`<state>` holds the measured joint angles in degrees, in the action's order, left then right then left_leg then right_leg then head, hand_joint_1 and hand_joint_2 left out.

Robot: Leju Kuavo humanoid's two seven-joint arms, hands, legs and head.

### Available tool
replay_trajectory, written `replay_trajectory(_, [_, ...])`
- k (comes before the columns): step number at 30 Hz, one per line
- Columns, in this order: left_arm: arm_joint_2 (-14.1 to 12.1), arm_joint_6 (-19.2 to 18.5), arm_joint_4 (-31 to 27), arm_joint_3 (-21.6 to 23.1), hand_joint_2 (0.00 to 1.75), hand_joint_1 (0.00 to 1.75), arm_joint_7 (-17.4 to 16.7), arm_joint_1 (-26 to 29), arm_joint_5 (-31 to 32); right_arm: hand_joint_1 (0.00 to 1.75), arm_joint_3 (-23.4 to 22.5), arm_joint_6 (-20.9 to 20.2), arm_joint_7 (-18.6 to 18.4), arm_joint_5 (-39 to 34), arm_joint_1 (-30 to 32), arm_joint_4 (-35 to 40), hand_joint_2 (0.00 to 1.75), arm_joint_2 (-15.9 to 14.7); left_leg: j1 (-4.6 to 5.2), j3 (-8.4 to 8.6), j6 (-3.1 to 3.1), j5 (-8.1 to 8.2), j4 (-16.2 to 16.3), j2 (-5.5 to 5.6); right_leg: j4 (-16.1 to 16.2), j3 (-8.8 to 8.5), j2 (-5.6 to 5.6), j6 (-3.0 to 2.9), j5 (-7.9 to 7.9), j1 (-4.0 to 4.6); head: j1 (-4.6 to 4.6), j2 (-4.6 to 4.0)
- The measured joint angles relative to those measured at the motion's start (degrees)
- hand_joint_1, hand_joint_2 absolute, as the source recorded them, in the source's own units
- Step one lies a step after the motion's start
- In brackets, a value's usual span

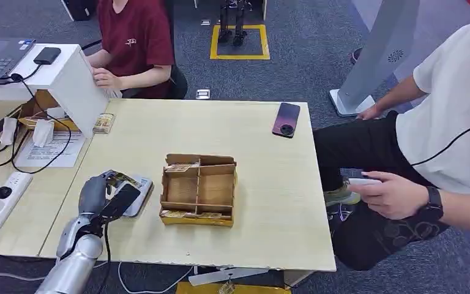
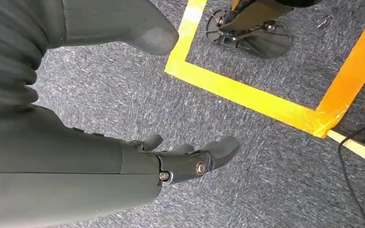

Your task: Pass the card to the sensor for recognition and then transmit it.

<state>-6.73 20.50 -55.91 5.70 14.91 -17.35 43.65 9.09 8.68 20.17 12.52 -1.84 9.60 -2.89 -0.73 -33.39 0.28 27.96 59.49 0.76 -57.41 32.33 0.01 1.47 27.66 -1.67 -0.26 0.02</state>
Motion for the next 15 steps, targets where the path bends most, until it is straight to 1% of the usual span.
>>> replay_trajectory(5, [0.00, 0.37, 0.24, -0.04, 1.75, 1.75, -0.11, -0.07, 0.70, 0.00, -0.02, 0.00, 0.00, 0.07, 0.00, 0.00, 1.75, 0.00, 0.00, 0.00, 0.00, 0.00, 0.00, 0.00, 0.00, 0.00, 0.00, 0.00, 0.00, 0.00, 0.00, 0.00])
replay_trajectory(15, [0.07, 1.97, 2.47, -0.02, 1.75, 1.75, -2.43, -0.91, 5.62, 0.00, -0.11, -0.18, 0.20, 0.66, -0.02, 0.00, 1.75, 0.00, 0.00, 0.01, 0.00, 0.00, 0.00, 0.00, 0.00, 0.00, 0.00, 0.00, 0.00, 0.00, -0.02, 0.00])
